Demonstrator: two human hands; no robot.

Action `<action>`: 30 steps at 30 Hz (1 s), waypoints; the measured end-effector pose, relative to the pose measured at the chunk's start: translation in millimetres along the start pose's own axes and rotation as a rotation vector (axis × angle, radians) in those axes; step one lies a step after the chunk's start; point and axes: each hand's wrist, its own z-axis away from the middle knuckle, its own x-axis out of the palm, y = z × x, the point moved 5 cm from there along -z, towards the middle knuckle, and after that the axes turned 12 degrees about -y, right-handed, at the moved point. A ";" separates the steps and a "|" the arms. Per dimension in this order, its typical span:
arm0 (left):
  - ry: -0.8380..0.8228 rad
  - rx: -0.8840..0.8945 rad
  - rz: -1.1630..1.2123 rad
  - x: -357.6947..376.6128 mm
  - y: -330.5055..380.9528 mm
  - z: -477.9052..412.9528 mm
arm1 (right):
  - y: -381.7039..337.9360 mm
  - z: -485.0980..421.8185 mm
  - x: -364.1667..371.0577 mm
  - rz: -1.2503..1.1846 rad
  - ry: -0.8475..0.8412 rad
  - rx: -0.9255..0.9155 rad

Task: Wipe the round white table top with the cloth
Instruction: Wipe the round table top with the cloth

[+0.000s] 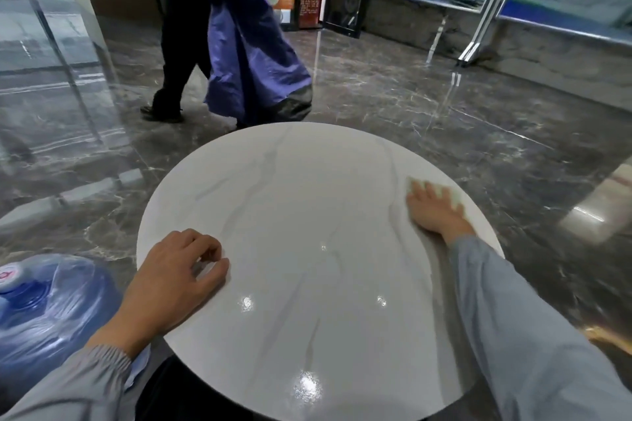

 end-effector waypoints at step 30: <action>-0.003 -0.004 -0.018 -0.8 4.7 -1.0 | 38.2 87.5 35.9 0.150 -0.042 -0.130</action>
